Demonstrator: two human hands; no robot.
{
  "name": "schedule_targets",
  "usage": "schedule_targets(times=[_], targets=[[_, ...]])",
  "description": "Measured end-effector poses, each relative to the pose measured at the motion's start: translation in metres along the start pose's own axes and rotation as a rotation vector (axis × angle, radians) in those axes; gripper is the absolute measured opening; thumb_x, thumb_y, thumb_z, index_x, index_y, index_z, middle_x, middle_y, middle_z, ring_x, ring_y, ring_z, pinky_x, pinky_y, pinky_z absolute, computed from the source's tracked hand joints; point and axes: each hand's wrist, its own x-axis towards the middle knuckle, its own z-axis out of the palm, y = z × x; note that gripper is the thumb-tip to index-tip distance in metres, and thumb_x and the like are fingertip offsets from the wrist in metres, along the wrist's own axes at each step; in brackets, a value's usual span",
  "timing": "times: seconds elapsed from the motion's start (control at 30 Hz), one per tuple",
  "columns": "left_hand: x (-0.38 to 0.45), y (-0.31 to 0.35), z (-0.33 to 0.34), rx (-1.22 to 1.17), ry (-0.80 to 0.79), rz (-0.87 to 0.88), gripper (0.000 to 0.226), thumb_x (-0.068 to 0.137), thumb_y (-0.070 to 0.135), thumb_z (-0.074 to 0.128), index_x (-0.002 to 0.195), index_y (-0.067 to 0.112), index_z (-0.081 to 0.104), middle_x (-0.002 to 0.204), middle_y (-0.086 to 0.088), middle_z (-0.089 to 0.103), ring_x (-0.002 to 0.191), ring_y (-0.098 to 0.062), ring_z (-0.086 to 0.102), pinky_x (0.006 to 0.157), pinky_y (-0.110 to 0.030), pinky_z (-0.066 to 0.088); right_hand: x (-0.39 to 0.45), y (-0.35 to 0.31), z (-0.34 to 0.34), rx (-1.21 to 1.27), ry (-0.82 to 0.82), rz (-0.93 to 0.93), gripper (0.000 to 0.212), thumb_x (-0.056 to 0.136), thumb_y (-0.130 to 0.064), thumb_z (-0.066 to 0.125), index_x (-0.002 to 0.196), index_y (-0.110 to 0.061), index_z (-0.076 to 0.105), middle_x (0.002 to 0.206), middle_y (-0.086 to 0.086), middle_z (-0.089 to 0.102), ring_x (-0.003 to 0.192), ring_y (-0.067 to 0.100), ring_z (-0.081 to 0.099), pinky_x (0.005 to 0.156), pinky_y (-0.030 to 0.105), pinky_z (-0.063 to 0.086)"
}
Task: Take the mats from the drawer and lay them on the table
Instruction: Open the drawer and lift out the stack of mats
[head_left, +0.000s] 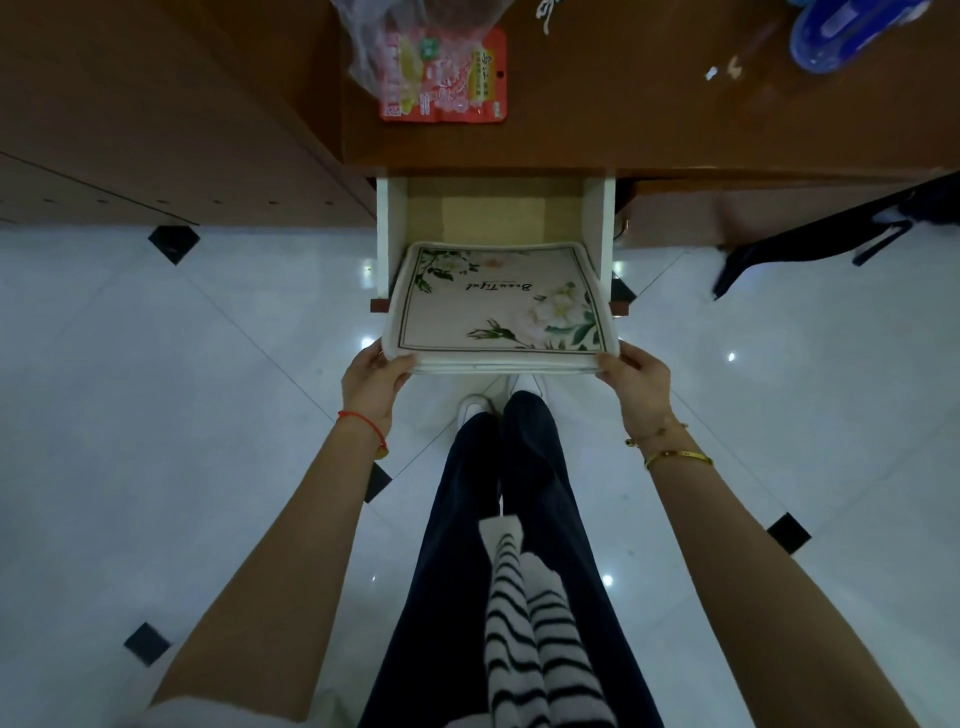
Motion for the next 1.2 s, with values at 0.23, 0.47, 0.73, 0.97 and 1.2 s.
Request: schedule_targets(times=[0.23, 0.47, 0.73, 0.97, 1.2], targets=[[0.010, -0.014, -0.011, 0.252, -0.065, -0.050, 0.048, 0.083, -0.014, 0.062, 0.117, 0.011, 0.038, 0.111, -0.015, 0.058, 0.091, -0.015, 0.060, 0.080, -0.025, 0.054, 0.014, 0.010, -0.002, -0.235, -0.126, 0.025, 0.038, 0.091, -0.005, 0.060, 0.127, 0.003, 0.053, 0.106, 0.015, 0.059, 0.083, 0.016, 0.057, 0.074, 0.027, 0.053], [0.032, -0.016, -0.010, 0.549, -0.155, 0.009, 0.068, 0.080, -0.009, 0.068, 0.138, 0.009, 0.038, 0.113, -0.013, 0.060, 0.100, -0.023, 0.059, 0.087, -0.032, 0.051, 0.032, 0.018, 0.011, -0.275, -0.049, -0.058, 0.034, 0.087, -0.020, 0.071, 0.114, -0.003, 0.057, 0.102, 0.010, 0.063, 0.095, 0.026, 0.061, 0.089, 0.041, 0.053], [0.054, -0.001, 0.010, 0.507, -0.099, 0.073, 0.063, 0.079, 0.013, 0.078, 0.132, 0.008, 0.044, 0.113, -0.003, 0.058, 0.102, -0.017, 0.057, 0.093, -0.027, 0.045, 0.043, 0.015, 0.016, -0.235, -0.102, -0.104, 0.044, 0.087, -0.007, 0.069, 0.127, -0.006, 0.051, 0.111, 0.009, 0.063, 0.094, 0.018, 0.064, 0.080, 0.019, 0.055], [0.053, 0.002, 0.011, 0.527, -0.108, 0.149, 0.079, 0.079, 0.010, 0.078, 0.144, 0.011, 0.033, 0.135, -0.005, 0.050, 0.122, -0.020, 0.050, 0.108, -0.032, 0.039, 0.037, 0.009, 0.023, -0.234, -0.112, -0.134, 0.041, 0.090, -0.001, 0.061, 0.127, -0.003, 0.046, 0.109, 0.008, 0.059, 0.093, 0.016, 0.061, 0.081, 0.019, 0.054], [0.006, 0.023, 0.006, 0.463, -0.075, 0.214, 0.075, 0.078, 0.015, 0.078, 0.141, 0.015, 0.035, 0.132, -0.009, 0.054, 0.119, -0.024, 0.056, 0.106, -0.044, 0.045, -0.003, -0.022, 0.014, -0.208, -0.115, -0.260, 0.047, 0.090, 0.000, 0.060, 0.133, -0.008, 0.042, 0.115, 0.008, 0.058, 0.103, 0.020, 0.058, 0.091, 0.032, 0.051]])
